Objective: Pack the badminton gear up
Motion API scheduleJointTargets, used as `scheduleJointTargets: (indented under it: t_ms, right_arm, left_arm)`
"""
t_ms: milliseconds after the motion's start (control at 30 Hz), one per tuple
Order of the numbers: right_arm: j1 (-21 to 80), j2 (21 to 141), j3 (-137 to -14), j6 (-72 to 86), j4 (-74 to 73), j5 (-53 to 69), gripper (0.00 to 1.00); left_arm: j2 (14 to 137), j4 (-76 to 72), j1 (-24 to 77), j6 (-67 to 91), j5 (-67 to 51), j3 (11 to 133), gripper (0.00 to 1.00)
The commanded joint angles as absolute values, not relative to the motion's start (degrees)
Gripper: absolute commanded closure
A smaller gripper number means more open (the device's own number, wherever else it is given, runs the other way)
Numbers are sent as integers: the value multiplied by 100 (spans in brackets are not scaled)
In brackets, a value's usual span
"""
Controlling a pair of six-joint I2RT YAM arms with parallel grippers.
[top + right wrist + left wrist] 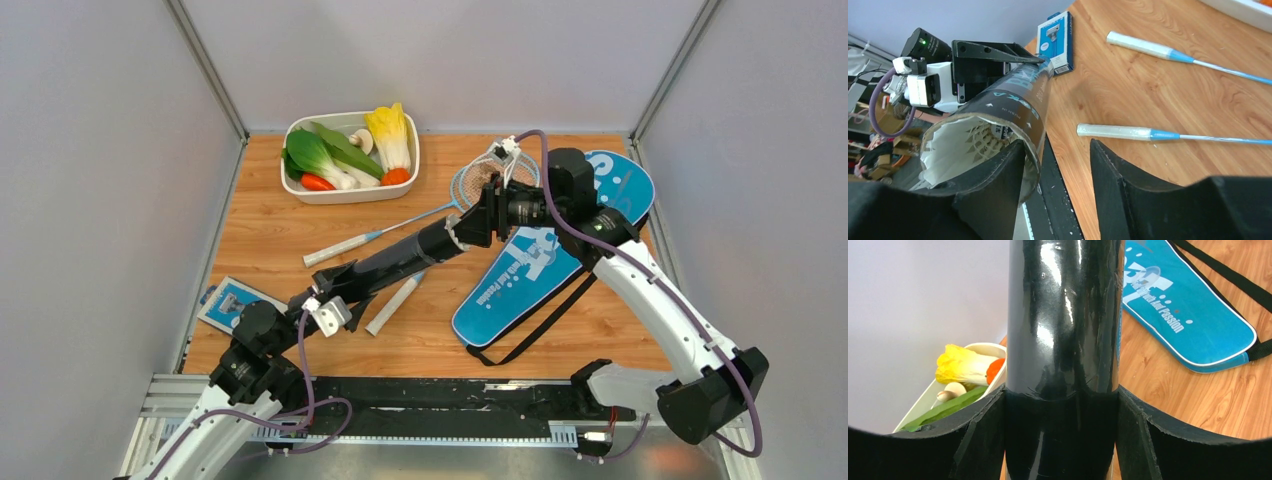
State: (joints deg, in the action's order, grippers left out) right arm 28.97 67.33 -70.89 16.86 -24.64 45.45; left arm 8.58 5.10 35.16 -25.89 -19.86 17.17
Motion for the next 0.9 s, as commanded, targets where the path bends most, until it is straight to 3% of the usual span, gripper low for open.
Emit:
scheduleJointTargets:
  t_ms: [0,167,433,633,767,867]
  right_arm:
    - [3056,7080,-7135,1707,-2152,5043,49]
    - [3335,7331,-7137,1655,-2142,4953,57]
    - [3333,7228,-7068,1679,-2132,4640,54]
    - [3300,7115,-7184,1811,-2135,4590,43]
    - [3311,7216,-7077,1948,-2033,4720,54]
    - [3417,7416,-6888,1925,-1910,4955,54]
  left_arm:
    - [902,-228,3531,-2620,-2224,1806,64]
    - [969,-279,3522,-2627,-2252,1823,64]
    - [1027,-203,3525,-2678,-2153,1845,64]
    - [1037,-157,3526,-2674,-2106,1871,64]
    - [1028,-227,3529,-2649,-2139,1876,64]
    - [1040,-288,3527,-2654,-2169,1880,64]
